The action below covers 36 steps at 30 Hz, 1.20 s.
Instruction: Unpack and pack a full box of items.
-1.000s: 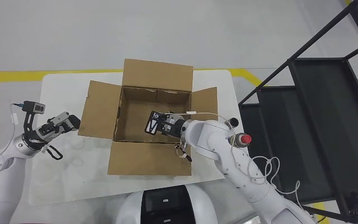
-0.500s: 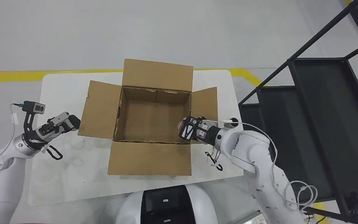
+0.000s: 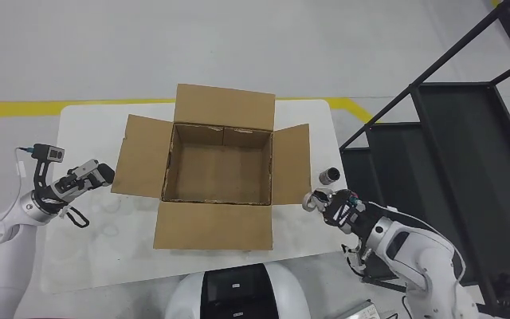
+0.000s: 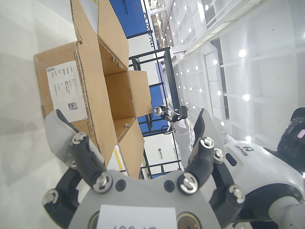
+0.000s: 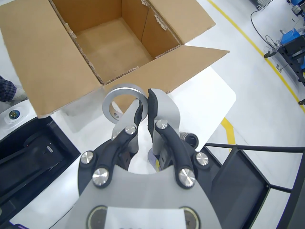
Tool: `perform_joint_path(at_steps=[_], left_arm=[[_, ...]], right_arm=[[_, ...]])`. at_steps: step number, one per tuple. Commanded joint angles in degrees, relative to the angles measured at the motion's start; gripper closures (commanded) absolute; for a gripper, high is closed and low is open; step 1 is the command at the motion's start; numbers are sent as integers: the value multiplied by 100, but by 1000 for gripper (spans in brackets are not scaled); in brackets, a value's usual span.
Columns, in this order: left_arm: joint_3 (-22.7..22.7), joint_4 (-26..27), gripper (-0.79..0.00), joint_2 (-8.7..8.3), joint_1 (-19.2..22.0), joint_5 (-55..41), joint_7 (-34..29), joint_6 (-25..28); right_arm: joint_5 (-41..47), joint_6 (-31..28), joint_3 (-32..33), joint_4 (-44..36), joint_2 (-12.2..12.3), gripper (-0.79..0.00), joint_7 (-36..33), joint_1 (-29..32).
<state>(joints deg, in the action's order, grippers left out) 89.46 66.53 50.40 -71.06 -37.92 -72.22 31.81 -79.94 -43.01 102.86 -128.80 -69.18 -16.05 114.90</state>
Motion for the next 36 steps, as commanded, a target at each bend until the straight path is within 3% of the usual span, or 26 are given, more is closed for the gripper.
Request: perform_joint_path(at_steps=[1,11,21,36], left_arm=[[0,0,-785,0,0,0,0,0],[0,0,-785,0,0,0,0,0],[0,0,-785,0,0,0,0,0],[0,0,-785,0,0,0,0,0]], right_arm=[[-27,-113,96,-2,14,0,93,179],[-479,-61,-64,487,63,0,-123,349],[-1140,498,-812,1470,69,0,-278,-48],[-1812,1141,-1809,2395,37,0,-1254,-881]])
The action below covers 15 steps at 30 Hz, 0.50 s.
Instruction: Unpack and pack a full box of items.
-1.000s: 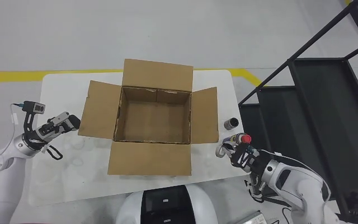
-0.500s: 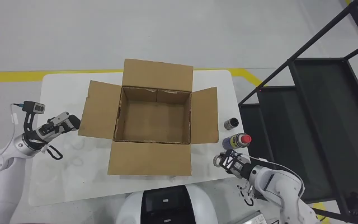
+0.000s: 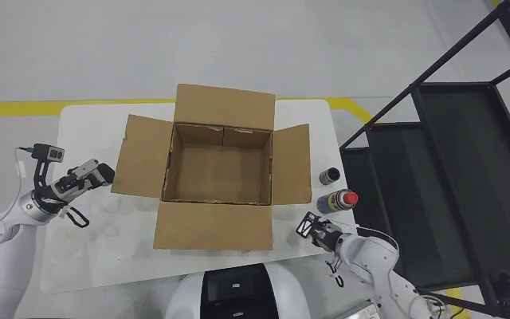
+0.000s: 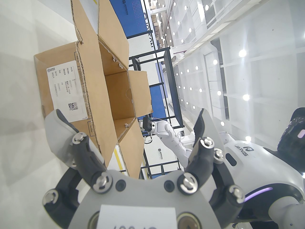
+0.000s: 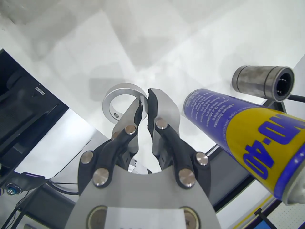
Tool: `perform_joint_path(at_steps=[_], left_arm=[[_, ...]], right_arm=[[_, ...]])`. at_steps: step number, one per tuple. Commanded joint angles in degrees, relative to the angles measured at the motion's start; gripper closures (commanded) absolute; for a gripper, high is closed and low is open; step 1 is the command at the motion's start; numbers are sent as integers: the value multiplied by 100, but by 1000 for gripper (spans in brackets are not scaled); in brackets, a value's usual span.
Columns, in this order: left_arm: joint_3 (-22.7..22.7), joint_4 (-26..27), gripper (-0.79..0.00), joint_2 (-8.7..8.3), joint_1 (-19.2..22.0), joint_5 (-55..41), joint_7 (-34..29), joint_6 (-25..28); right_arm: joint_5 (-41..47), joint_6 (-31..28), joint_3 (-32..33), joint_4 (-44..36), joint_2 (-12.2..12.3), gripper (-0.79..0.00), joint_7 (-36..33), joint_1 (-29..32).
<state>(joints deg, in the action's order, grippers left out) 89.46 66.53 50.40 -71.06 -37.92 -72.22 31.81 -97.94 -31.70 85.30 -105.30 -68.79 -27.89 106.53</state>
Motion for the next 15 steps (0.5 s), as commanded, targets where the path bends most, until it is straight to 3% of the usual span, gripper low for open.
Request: perform_joint_path(at_steps=[1,12,14,15], left_arm=[[0,0,-785,0,0,0,0,0],[0,0,-785,0,0,0,0,0],[0,0,-785,0,0,0,0,0],[0,0,-785,0,0,0,0,0]], right_arm=[[-4,29,-100,91,-6,0,-107,-83],[149,295,-423,562,-36,-9,-554,-495],[208,338,-452,625,-39,-132,-592,-540],[230,361,-466,667,-40,-262,-603,-563]])
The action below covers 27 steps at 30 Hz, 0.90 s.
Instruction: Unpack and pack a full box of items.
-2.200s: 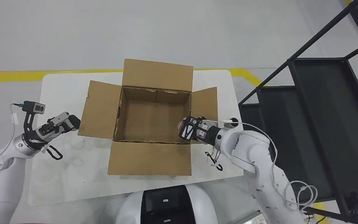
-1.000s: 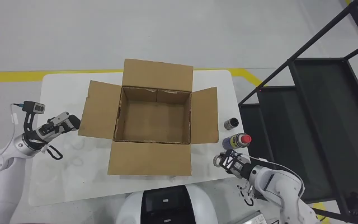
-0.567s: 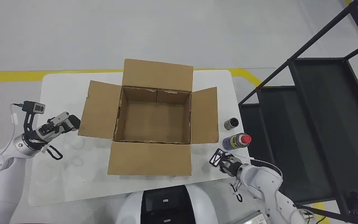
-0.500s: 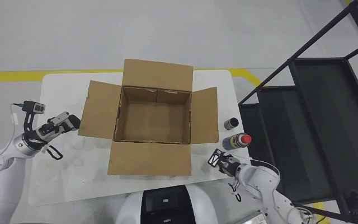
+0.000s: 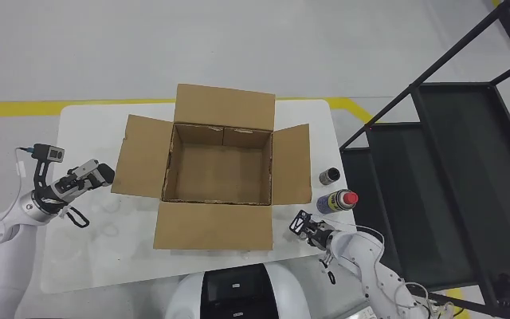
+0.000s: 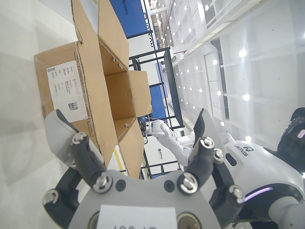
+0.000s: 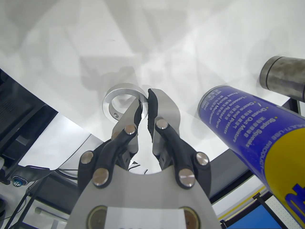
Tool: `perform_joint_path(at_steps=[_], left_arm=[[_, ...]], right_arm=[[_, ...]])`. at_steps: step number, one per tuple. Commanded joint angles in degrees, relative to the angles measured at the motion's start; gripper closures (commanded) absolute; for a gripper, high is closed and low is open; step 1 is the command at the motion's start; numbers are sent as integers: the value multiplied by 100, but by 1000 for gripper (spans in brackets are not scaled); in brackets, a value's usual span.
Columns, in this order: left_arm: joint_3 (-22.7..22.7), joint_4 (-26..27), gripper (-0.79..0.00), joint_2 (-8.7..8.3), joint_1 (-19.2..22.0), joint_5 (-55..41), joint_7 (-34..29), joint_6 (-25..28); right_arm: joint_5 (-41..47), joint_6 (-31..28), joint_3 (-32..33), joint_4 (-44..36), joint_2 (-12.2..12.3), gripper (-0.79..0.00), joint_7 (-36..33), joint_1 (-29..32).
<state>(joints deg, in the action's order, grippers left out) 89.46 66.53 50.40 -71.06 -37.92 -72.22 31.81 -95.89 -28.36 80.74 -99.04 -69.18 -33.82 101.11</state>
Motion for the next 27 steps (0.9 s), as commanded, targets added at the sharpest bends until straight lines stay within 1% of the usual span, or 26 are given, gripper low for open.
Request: perform_joint_path(at_steps=[1,2,3,4,5,7,10,12,15,16,19,23,27], left_arm=[[0,0,-785,0,0,0,0,0],[0,0,-785,0,0,0,0,0],[0,0,-785,0,0,0,0,0],[0,0,-785,0,0,0,0,0],[0,0,-785,0,0,0,0,0],[0,0,-785,0,0,0,0,0],[0,0,-785,0,0,0,0,0],[0,0,-785,0,0,0,0,0],[0,0,-785,0,0,0,0,0],[0,0,-785,0,0,0,0,0],[0,0,-785,0,0,0,0,0],[0,0,-785,0,0,0,0,0],[0,0,-785,0,0,0,0,0]], right_arm=[[38,40,-26,81,-2,-305,-17,-45],[60,59,-39,114,-2,-336,-6,-67],[62,68,-52,141,-2,-388,2,-86],[77,76,-62,160,-1,-499,16,-99],[108,89,-66,177,0,-560,44,-108],[160,90,-41,183,7,-582,141,-105],[285,14,96,135,36,-671,324,1],[321,-120,189,79,63,-699,406,98],[436,-224,340,-4,95,-702,589,224],[486,-262,383,-44,104,-714,677,264],[638,-472,507,-191,137,-785,954,395],[776,-776,665,-374,184,-785,1261,523],[810,-874,703,-488,205,-785,1406,529]])
